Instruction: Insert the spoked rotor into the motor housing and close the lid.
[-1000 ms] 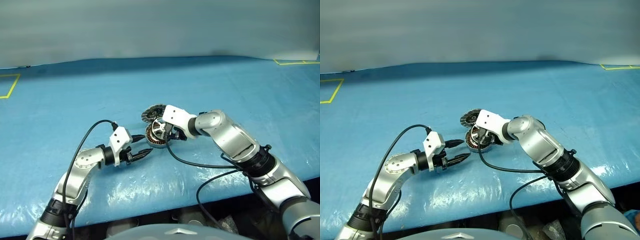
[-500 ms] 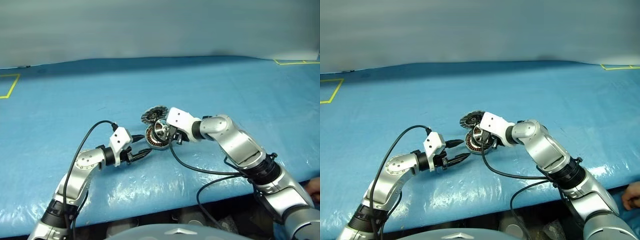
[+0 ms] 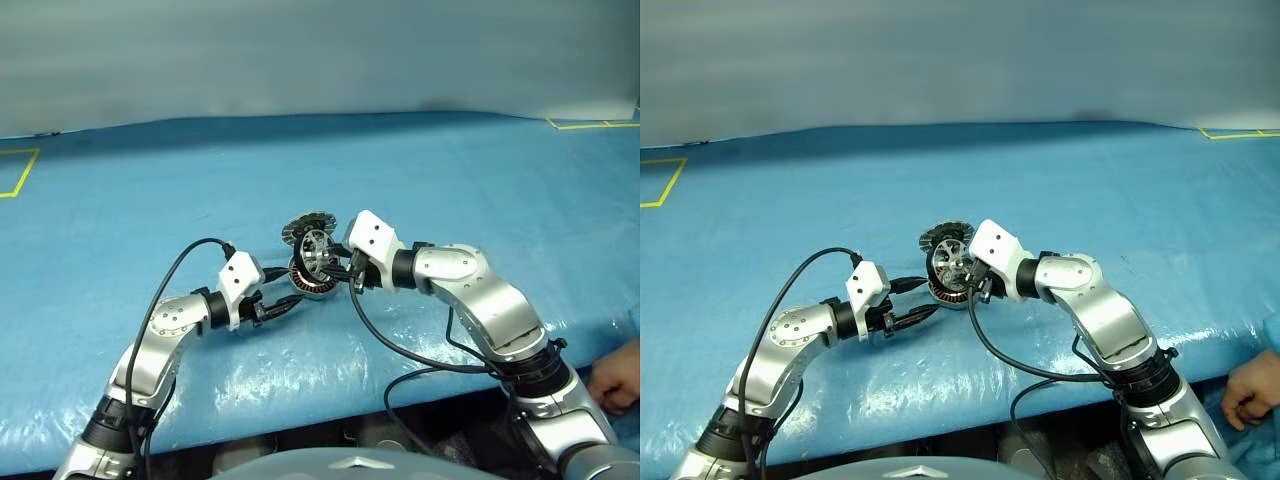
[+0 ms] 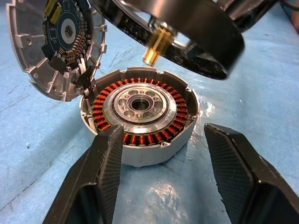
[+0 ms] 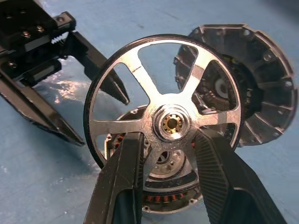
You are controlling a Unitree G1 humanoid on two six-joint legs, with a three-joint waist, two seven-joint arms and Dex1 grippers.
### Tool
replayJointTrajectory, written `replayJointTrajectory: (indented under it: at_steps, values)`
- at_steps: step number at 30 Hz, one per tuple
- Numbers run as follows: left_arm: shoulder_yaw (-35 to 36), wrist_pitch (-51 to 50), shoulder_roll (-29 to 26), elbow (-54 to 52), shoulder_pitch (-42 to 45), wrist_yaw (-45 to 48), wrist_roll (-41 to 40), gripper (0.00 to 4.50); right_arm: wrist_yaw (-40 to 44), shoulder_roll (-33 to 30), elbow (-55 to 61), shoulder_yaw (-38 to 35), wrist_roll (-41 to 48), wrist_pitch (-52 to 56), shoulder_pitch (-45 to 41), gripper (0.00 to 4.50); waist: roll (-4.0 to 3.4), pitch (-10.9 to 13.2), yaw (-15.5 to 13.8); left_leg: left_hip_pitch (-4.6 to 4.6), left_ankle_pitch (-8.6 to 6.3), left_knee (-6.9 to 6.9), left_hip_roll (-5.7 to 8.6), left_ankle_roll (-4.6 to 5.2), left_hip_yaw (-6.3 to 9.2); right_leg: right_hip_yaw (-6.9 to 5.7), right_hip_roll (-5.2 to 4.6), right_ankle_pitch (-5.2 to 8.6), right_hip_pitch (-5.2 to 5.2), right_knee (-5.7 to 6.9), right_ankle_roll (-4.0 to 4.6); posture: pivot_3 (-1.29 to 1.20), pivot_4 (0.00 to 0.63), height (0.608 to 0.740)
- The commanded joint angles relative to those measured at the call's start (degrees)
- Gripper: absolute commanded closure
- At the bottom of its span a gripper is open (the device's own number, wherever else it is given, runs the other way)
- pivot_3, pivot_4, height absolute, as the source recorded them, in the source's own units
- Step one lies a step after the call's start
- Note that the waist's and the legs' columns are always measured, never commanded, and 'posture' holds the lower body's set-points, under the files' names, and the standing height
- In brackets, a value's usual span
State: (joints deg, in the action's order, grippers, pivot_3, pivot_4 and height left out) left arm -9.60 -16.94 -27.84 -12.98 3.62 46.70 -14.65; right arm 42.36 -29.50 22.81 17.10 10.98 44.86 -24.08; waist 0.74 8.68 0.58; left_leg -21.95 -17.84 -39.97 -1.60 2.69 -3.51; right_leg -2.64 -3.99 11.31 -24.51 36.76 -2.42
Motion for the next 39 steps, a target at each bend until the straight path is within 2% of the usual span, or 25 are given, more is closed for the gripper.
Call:
replayJointTrajectory:
  at_steps: [1, 5, 8, 17, 33, 37, 38, 39]
  values:
    - [0.2, 0.7, -0.2, -0.2, 0.5, 0.4, -0.1, 1.57, -1.0, -0.7, -0.8, -0.9, -0.6, -0.1, -0.3, 3.27, 0.0, 0.0, 0.0, 0.0, 0.0, 0.0, 0.0, -0.01, 0.0, 0.0, 0.0, 0.0, 0.0, 0.0, 0.0, 0.0, 0.15, 0.74]
    - [0.1, 0.7, -0.2, -0.3, 0.4, 0.5, -0.2, 1.57, -1.1, -0.8, -1.7, 0.4, -1.1, -0.4, 0.1, 3.27, -0.01, 0.0, 0.0, 0.0, 0.01, 0.0, 0.0, -0.02, 0.0, 0.0, 0.0, 0.0, 0.0, -0.01, 0.0, 0.0, 0.15, 0.74]
    - [1.3, -1.3, 0.2, -1.4, -0.1, 1.7, -3.5, 1.57, -1.7, -0.3, -2.2, 0.6, -1.2, -0.3, 0.0, 3.27, -0.01, 0.0, 0.0, 0.0, 0.0, 0.0, 0.0, 0.0, 0.0, 0.0, 0.0, 0.0, 0.0, -0.01, 0.0, 0.0, 0.15, 0.74]
    - [1.6, -0.4, -1.6, -0.3, -0.4, 0.5, -1.6, 1.57, -0.2, -0.1, -2.2, 2.2, -1.1, -0.7, -0.1, 3.27, -0.01, 0.0, 0.0, 0.0, 0.0, 0.0, -0.01, 0.01, 0.0, 0.0, 0.01, 0.01, 0.0, 0.0, 0.0, 0.0, 0.15, 0.74]
    - [1.0, 0.1, -1.1, -0.2, -0.5, 0.5, -0.8, 1.57, -0.6, -0.4, -4.4, 2.8, -2.7, -1.3, 0.2, 3.27, -0.01, 0.0, -0.1, 0.0, 0.0, 0.0, 0.0, 0.0, 0.0, 0.0, 0.01, 0.0, 0.0, -0.01, 0.0, 0.0, 0.15, 0.74]
    - [0.8, 0.2, -0.9, 0.0, -0.3, 0.6, -0.7, 1.57, 1.2, -0.8, -3.4, 3.2, -1.7, -1.4, 0.6, 1.86, -0.01, 0.0, -0.1, 0.0, 0.0, 0.0, -0.01, 0.0, 0.0, 0.0, 0.01, 0.0, 0.0, -0.01, 0.0, 0.0, 0.15, 0.74]
    - [0.8, 0.1, -0.9, 0.0, -0.2, 0.6, -0.7, 1.57, 1.5, -0.8, -3.2, 3.1, -1.4, -1.1, 0.6, 1.62, -0.01, 0.0, 0.0, 0.0, 0.0, 0.0, -0.01, 0.0, 0.0, 0.0, 0.01, 0.0, 0.0, -0.01, 0.0, 0.0, 0.15, 0.74]
    - [0.9, 0.1, -0.9, 0.0, -0.2, 0.6, -0.7, 1.57, 1.6, -0.7, -3.0, 2.9, -1.3, -1.3, 0.5, 1.62, -0.01, 0.0, 0.0, 0.0, 0.0, 0.0, -0.01, 0.0, 0.0, 0.0, 0.01, 0.0, 0.0, -0.01, 0.0, 0.0, 0.15, 0.74]
